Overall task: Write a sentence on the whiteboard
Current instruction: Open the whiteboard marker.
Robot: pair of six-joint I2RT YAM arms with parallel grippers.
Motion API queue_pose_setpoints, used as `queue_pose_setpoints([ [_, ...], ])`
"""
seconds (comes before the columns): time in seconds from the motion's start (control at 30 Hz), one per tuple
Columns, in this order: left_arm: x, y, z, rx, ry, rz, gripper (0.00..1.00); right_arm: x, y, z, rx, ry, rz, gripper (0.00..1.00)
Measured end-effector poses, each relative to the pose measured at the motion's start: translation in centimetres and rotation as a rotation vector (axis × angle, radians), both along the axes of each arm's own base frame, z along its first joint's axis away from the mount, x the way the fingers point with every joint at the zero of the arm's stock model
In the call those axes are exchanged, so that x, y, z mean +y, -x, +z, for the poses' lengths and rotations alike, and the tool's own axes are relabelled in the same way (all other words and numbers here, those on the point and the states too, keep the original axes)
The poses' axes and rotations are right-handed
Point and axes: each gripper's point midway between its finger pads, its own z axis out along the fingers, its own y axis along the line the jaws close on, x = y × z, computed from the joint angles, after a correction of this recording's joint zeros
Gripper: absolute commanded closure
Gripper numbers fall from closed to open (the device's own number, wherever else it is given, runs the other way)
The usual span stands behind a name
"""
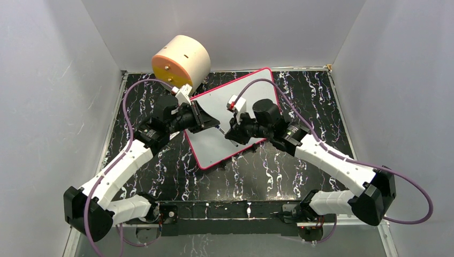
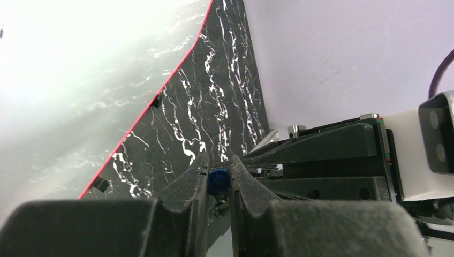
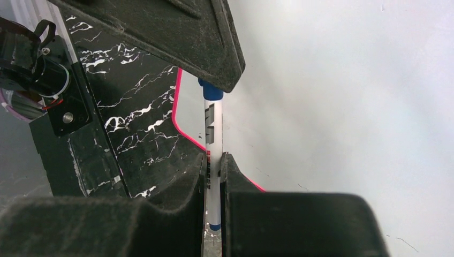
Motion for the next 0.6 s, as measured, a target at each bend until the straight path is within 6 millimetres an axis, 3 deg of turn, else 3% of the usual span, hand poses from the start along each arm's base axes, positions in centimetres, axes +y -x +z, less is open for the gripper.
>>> queue_pose_setpoints([
  [0.2, 0.1, 0.3, 0.0, 0.017, 0.065, 0.042, 1.0, -0.5, 0.7, 0.5, -0.021, -0.109, -0.032, 0.7],
  [0.43, 0.1, 0.3, 1.7, 0.007, 0.17, 0.086, 1.0, -0.7, 1.0, 3.1, -0.022, -0.319, -0.087, 0.49],
  [0.6, 0.1, 0.0, 2.0, 0.021, 0.233, 0.121, 1.0, -1.4, 1.0, 4.2, 0.017, -0.485, -0.129, 0.44],
])
